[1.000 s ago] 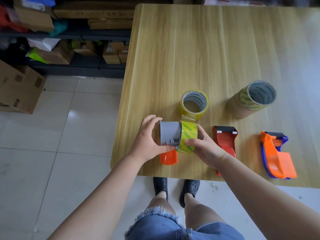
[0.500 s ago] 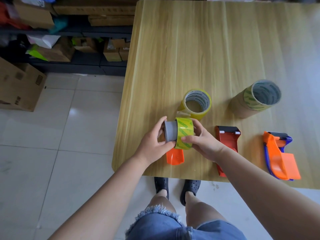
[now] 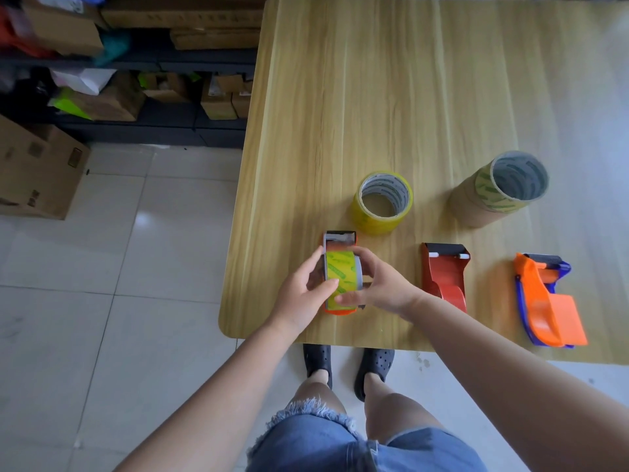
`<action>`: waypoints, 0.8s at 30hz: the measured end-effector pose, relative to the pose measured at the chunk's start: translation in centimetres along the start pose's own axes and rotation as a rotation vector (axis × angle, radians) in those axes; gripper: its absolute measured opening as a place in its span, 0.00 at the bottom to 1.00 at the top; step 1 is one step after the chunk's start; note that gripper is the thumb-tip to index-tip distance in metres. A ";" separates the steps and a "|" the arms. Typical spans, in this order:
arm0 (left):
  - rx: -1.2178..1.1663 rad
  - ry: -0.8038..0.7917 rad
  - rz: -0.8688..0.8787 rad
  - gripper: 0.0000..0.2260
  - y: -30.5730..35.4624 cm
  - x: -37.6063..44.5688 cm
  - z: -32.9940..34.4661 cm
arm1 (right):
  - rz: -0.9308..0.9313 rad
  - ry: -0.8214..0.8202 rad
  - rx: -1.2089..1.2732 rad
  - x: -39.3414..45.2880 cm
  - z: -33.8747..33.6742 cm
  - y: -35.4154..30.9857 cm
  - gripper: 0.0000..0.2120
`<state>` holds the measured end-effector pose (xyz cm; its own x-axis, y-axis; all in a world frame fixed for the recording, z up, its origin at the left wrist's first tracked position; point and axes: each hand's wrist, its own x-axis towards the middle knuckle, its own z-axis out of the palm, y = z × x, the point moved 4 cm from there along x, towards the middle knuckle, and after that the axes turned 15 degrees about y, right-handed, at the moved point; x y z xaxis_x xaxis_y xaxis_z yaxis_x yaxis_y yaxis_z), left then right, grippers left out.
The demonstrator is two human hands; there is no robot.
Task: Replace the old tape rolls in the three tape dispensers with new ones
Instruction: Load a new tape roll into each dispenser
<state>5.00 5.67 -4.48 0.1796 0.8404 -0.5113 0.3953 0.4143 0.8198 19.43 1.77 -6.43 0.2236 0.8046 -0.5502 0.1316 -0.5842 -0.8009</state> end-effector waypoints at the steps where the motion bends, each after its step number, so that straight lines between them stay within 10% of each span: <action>1: 0.028 0.004 -0.017 0.27 -0.4 0.0 0.2 | -0.007 0.015 -0.061 -0.1 0.4 0.4 0.40; 24: 0.183 0.266 -0.175 0.17 -0.2 0.1 1.5 | 0.245 -0.038 -0.218 -0.6 0.8 0.4 0.25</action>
<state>6.34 5.17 -5.12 -0.1358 0.8336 -0.5355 0.5580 0.5110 0.6539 18.55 1.11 -6.62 0.2385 0.6386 -0.7316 0.2825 -0.7664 -0.5769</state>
